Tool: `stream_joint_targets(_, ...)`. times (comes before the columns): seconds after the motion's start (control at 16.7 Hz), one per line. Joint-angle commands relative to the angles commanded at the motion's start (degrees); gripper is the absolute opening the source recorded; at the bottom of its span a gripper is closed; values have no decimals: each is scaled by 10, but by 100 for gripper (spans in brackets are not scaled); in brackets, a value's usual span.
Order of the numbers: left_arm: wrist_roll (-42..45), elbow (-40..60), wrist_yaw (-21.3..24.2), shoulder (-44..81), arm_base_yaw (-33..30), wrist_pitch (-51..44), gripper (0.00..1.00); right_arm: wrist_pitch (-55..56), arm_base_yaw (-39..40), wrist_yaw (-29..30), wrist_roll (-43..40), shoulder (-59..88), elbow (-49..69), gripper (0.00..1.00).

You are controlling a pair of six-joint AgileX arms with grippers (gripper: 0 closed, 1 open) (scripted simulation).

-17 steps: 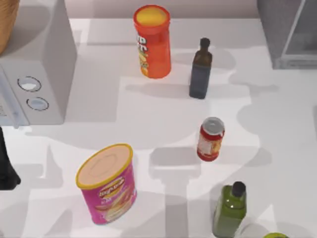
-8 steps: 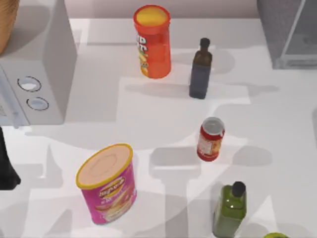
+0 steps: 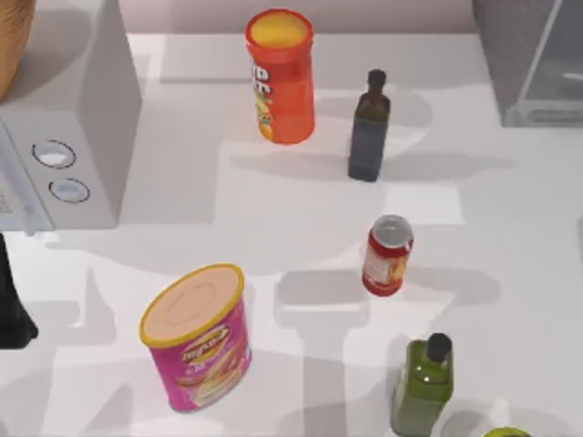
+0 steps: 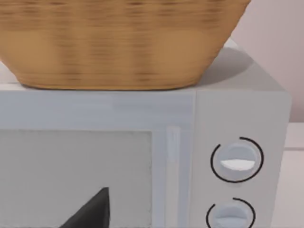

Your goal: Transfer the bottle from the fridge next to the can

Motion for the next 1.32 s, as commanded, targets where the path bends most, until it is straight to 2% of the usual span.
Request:
stream_joint_targets(0.42,0,0,0,0,0,0,100,63,-27,-32,1,-154,-228,0)
stream_joint_targets(0.9,0,0,0,0,0,0,100,79,-20,-27,3,-170,-255,0)
stream_joint_targets(1.08,0,0,0,0,0,0,100,132,36,29,4,-155,-288,0)
stream_joint_targets(1.32,0,0,0,0,0,0,100,235,171,164,1,-135,-369,0)
